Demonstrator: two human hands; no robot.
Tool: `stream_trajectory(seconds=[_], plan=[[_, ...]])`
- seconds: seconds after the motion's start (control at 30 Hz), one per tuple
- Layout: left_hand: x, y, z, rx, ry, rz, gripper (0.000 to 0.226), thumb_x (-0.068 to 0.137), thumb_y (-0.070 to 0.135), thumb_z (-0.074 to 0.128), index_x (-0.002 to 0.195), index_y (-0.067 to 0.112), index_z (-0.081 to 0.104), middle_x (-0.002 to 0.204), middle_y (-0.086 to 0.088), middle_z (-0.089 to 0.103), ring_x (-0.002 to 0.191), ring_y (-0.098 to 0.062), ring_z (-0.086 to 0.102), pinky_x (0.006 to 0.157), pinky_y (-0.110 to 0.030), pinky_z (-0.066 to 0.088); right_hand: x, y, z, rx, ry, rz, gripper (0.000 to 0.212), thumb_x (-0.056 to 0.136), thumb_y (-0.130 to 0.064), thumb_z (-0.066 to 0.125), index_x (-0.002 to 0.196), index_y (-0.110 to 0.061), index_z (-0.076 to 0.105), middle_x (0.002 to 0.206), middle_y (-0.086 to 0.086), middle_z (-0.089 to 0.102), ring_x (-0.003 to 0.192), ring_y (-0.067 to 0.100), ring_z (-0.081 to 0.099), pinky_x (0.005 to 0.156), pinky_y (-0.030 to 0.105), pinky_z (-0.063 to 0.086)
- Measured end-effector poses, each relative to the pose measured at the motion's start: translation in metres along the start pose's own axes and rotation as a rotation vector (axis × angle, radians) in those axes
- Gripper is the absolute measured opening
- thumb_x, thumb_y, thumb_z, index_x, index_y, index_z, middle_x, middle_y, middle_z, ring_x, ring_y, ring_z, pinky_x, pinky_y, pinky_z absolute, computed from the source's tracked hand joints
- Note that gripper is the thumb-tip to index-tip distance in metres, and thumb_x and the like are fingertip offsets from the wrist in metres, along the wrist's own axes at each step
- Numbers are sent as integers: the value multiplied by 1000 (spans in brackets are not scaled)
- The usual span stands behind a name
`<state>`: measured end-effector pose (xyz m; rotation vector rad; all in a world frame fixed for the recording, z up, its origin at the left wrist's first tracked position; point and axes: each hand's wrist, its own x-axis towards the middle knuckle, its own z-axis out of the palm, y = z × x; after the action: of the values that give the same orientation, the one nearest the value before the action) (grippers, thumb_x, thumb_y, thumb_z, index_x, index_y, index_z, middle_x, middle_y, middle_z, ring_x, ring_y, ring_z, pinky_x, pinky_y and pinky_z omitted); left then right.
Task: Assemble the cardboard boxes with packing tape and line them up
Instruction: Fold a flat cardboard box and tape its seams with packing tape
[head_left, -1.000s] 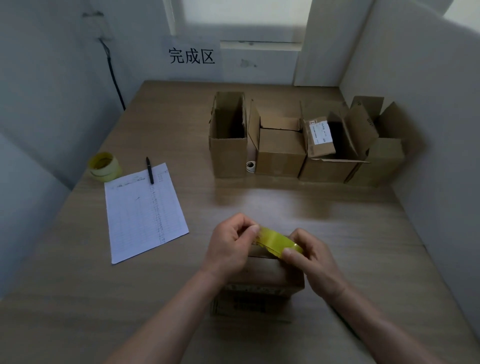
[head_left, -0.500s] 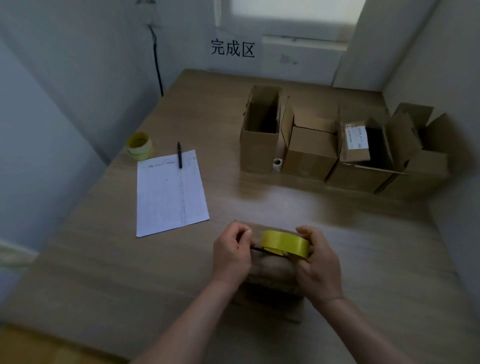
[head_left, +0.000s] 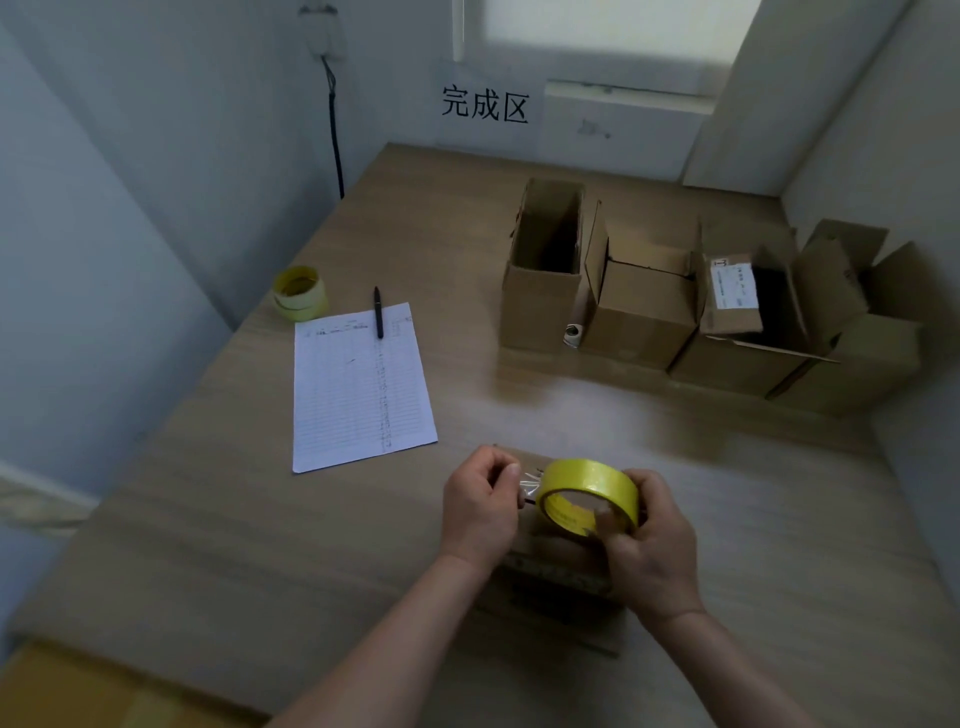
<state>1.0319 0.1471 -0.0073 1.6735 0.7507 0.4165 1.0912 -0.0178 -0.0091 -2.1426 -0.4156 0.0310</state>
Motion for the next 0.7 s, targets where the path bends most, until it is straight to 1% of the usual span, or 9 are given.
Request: stream_trajectory(seconds=[0.07, 0.13, 0.23, 0.3, 0.37, 0.43, 0.5, 0.63, 0.7], plan=[[-1, -4, -7, 40, -1, 13, 20, 89, 8, 60, 71, 15, 60, 58, 2, 58, 56, -12, 53, 55, -28, 44, 2, 2, 0, -50, -26, -18, 26, 71, -24, 59, 96, -31, 52, 81, 0, 61, 69, 23, 53, 57, 20, 36], [-2, -9, -19, 91, 30, 13, 17, 90, 10, 61, 73, 14, 62, 60, 3, 60, 58, -14, 54, 57, -29, 46, 4, 2, 3, -107, -34, -75, 26, 72, -18, 55, 94, -31, 50, 82, 0, 58, 71, 22, 50, 58, 19, 32], [9, -15, -35, 80, 84, -39, 19, 90, 12, 62, 72, 13, 64, 62, 0, 63, 62, -19, 60, 60, -31, 49, 5, 0, 7, -138, 29, -105, 23, 76, -14, 51, 96, -24, 53, 85, -3, 53, 76, 20, 47, 61, 27, 32], [15, -22, -40, 82, 62, -97, 20, 90, 11, 62, 70, 14, 64, 61, 0, 63, 60, -16, 58, 59, -29, 48, 6, -1, 8, -156, 49, -109, 19, 80, -25, 51, 98, -22, 55, 86, -6, 52, 76, 21, 48, 60, 28, 32], [17, -33, -41, 34, 44, -194, 22, 91, 9, 62, 69, 15, 64, 60, 1, 63, 55, -14, 56, 55, -26, 45, 5, -3, 9, -204, 33, -158, 24, 81, -39, 48, 97, -23, 57, 80, -15, 46, 74, 23, 50, 56, 28, 30], [15, -43, -41, -11, 27, -263, 24, 92, 7, 62, 69, 15, 64, 60, 0, 63, 51, -11, 55, 55, -25, 44, 3, -5, 11, -260, 20, -171, 26, 81, -40, 48, 97, -22, 59, 75, -17, 40, 72, 30, 54, 57, 30, 28], [15, -47, -39, -22, 29, -270, 24, 92, 8, 62, 69, 15, 64, 60, 0, 64, 50, -9, 54, 56, -26, 46, 3, -6, 13, -290, 31, -155, 27, 81, -41, 48, 98, -22, 57, 76, -15, 39, 72, 36, 58, 58, 31, 30], [22, -47, -35, -40, 36, -254, 24, 91, 9, 62, 69, 16, 64, 59, 0, 63, 51, -11, 56, 57, -28, 47, 1, -10, 13, -290, 37, -183, 29, 82, -49, 41, 100, -29, 50, 75, -17, 37, 68, 39, 59, 58, 32, 33], [23, -50, -32, -44, 30, -268, 24, 91, 9, 62, 68, 16, 64, 60, -1, 64, 53, -14, 56, 55, -28, 46, 1, -11, 12, -302, 39, -185, 35, 82, -48, 42, 100, -22, 56, 70, -20, 35, 66, 38, 59, 57, 31, 32]])
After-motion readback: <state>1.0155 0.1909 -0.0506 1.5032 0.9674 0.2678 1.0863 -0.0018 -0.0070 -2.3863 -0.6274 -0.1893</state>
